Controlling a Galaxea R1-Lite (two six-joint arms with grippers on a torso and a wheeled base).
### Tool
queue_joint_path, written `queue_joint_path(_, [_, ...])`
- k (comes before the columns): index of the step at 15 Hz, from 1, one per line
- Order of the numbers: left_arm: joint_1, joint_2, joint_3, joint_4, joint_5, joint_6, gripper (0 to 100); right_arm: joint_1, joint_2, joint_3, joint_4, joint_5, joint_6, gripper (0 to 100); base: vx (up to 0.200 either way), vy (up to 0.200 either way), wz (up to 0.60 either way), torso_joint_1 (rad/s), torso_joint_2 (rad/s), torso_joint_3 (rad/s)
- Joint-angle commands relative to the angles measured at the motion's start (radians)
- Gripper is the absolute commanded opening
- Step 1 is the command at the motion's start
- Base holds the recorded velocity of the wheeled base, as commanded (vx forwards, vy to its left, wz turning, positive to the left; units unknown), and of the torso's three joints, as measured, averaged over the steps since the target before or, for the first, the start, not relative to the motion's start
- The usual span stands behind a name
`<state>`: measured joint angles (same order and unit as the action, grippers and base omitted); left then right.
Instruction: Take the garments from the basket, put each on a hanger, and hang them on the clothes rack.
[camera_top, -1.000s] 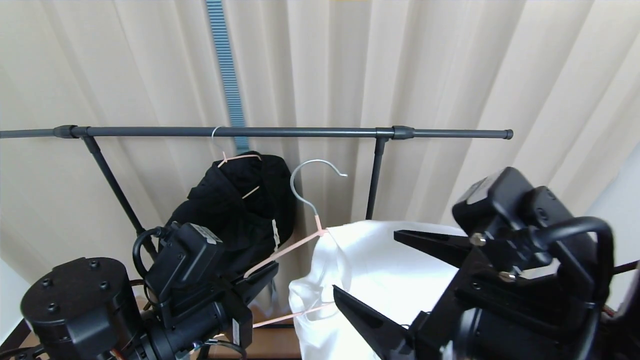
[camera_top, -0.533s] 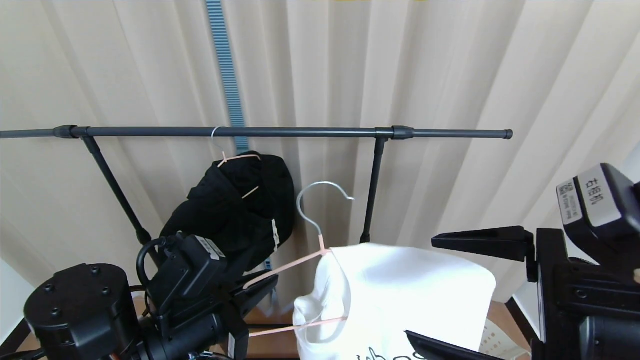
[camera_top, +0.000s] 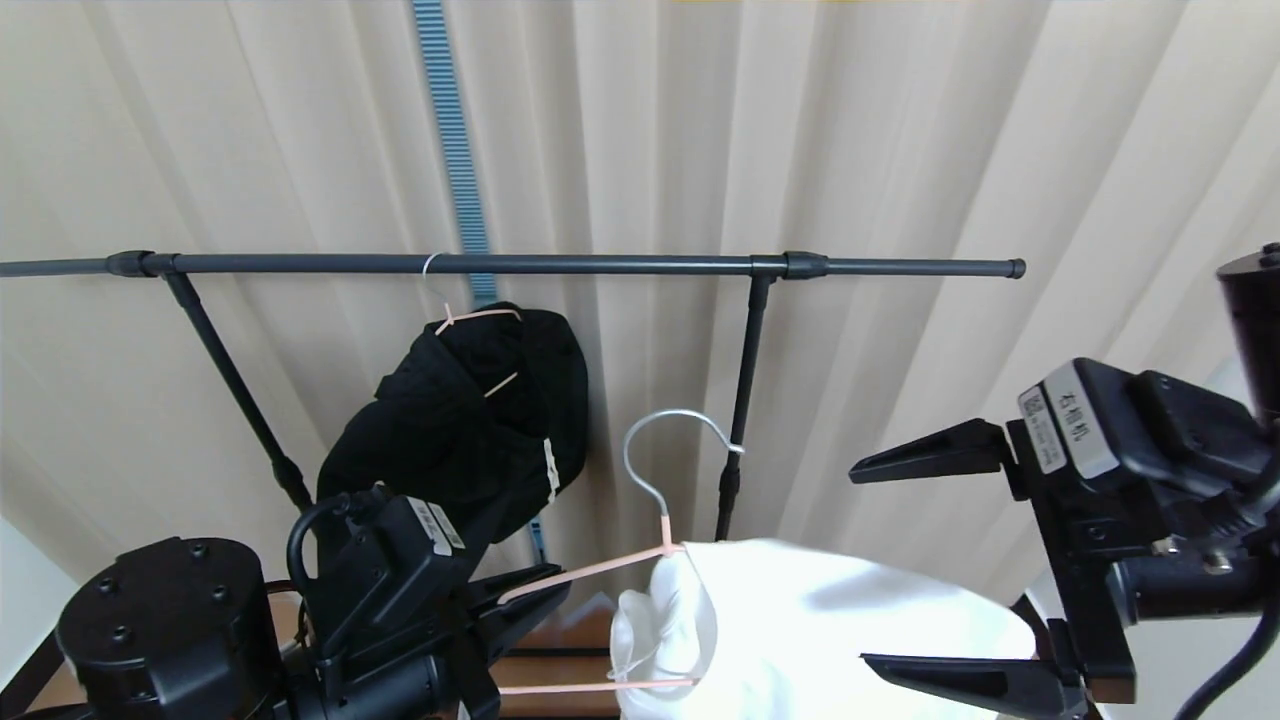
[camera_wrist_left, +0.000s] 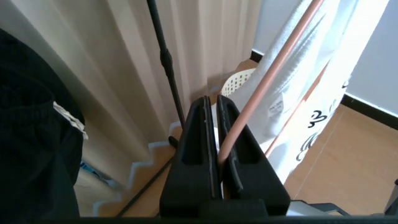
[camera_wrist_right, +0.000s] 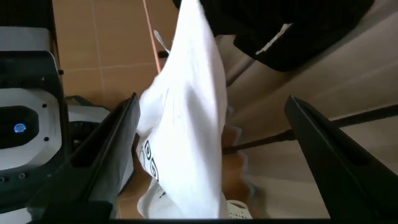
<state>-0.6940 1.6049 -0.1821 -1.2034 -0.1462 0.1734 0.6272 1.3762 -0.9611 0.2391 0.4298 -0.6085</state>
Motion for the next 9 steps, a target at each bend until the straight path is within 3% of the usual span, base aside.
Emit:
queue_joint_path(1, [-0.001, 0.007, -0.003, -0.001, -0.003, 0.000, 0, -0.008, 0.113, -0.016, 0.025, 0.069, -0.019, 100, 0.000, 0.000, 0.00, 0.000, 0.00, 0.000])
queue_joint_path(3, [-0.001, 0.007, -0.003, -0.001, -0.003, 0.000, 0, -0.006, 0.116, -0.021, 0.060, 0.106, -0.019, 100, 0.000, 0.000, 0.00, 0.000, 0.00, 0.000])
queue_joint_path(9, [-0.001, 0.013, -0.005, -0.008, -0.003, 0.000, 0, -0.001, 0.135, -0.004, 0.058, 0.112, -0.016, 100, 0.000, 0.000, 0.00, 0.000, 0.00, 0.000])
